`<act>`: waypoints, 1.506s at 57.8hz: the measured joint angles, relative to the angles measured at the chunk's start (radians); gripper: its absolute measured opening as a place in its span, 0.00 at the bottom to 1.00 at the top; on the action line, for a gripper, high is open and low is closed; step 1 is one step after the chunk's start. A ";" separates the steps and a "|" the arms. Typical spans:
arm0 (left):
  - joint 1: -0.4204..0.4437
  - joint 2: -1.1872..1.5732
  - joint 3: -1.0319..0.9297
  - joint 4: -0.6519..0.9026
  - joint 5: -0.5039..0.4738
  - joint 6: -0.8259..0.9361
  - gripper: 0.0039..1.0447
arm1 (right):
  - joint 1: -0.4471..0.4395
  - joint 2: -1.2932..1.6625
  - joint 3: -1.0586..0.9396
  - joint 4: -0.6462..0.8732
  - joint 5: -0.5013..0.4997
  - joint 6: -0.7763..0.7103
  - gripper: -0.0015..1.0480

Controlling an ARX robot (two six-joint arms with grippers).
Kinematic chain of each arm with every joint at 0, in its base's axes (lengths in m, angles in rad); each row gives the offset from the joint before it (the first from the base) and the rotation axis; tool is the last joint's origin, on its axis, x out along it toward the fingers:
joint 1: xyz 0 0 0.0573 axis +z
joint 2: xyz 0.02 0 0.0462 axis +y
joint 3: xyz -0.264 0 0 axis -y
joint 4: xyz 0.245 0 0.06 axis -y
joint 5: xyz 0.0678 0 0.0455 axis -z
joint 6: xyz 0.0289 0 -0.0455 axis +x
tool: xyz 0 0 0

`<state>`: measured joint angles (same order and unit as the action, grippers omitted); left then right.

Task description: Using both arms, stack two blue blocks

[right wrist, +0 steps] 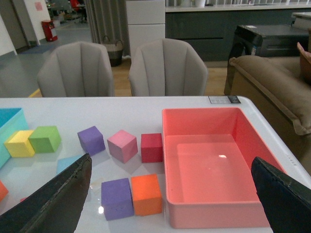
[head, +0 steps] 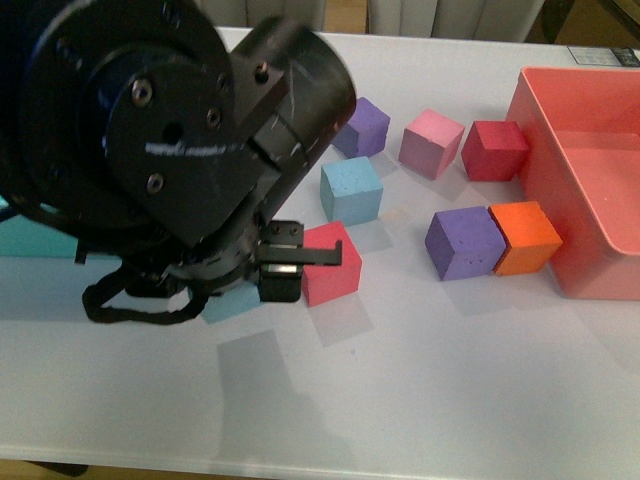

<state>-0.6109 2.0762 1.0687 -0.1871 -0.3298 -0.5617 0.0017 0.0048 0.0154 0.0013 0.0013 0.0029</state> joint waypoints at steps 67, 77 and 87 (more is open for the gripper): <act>-0.050 0.458 0.861 -0.259 -0.025 0.482 0.47 | 0.000 0.000 0.000 0.000 0.000 0.000 0.91; -0.033 0.497 0.883 -0.267 -0.037 0.500 0.47 | 0.000 0.000 0.000 0.000 0.000 0.000 0.91; -0.027 0.515 0.905 -0.271 -0.037 0.511 0.47 | 0.000 0.000 0.000 0.000 0.000 0.000 0.91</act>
<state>-0.6380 2.5908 1.9736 -0.4583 -0.3664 -0.0509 0.0017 0.0048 0.0154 0.0013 0.0010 0.0029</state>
